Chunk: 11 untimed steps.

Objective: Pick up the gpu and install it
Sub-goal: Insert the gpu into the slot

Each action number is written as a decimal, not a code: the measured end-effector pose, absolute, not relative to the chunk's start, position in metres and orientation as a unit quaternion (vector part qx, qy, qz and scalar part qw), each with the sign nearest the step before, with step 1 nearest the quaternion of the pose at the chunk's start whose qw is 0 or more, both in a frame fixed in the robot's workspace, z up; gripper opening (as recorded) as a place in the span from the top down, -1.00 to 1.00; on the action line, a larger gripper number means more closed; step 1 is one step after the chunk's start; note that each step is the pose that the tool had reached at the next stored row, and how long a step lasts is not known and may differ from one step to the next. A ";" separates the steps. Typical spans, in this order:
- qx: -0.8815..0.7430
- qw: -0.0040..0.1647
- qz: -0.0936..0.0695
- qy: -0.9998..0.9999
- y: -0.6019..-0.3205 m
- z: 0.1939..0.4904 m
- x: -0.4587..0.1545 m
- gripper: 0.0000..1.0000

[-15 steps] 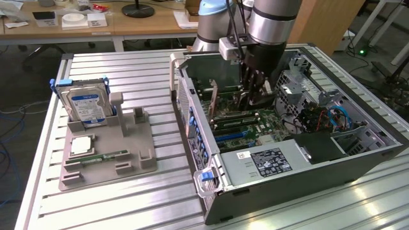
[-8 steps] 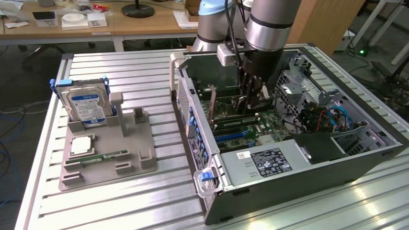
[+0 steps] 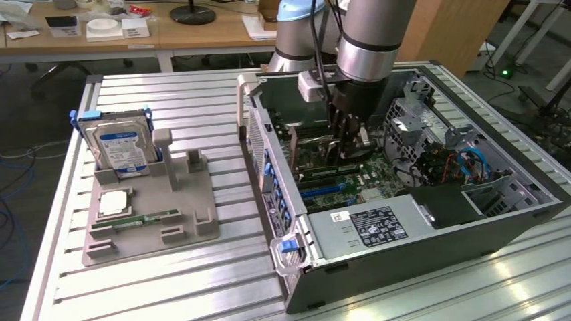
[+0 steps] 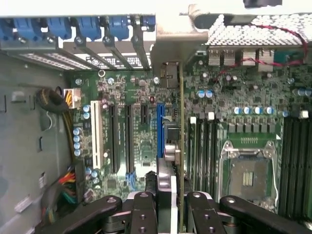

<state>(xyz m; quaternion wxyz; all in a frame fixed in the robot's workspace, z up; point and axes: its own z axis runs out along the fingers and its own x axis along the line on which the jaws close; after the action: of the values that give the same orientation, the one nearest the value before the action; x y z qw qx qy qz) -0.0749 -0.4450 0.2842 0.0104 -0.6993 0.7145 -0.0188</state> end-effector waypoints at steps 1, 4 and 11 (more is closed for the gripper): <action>-0.700 0.010 -0.019 0.714 -0.445 0.282 -0.076 0.43; -0.701 0.010 -0.019 0.713 -0.447 0.277 -0.077 0.43; -0.702 0.010 -0.019 0.712 -0.453 0.264 -0.077 0.43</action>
<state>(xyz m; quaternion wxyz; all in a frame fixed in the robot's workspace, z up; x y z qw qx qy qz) -0.0770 -0.4530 0.2641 0.0104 -0.7016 0.7122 -0.0188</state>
